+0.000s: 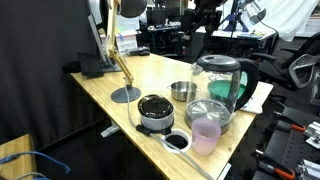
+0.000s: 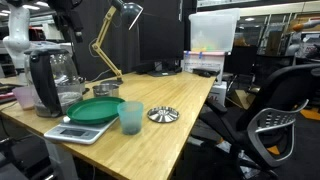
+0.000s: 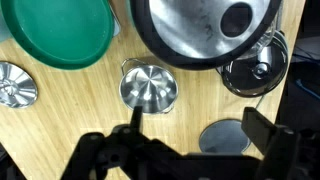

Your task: Remove the lid from the gray pot then pour some contents from the pink cup into the gray pot

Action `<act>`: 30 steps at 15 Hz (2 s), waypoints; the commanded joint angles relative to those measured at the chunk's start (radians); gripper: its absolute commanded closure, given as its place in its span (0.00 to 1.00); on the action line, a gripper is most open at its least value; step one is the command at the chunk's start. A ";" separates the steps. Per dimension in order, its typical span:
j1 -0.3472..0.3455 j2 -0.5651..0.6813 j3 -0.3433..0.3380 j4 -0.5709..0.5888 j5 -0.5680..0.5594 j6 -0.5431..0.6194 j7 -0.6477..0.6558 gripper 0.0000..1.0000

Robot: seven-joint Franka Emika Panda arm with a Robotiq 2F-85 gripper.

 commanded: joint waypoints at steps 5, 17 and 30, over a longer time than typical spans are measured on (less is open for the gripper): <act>0.011 0.000 -0.011 0.001 -0.005 -0.002 0.003 0.00; 0.003 0.031 -0.002 0.022 -0.030 -0.006 0.022 0.00; 0.046 0.204 -0.014 0.103 -0.079 -0.002 0.011 0.00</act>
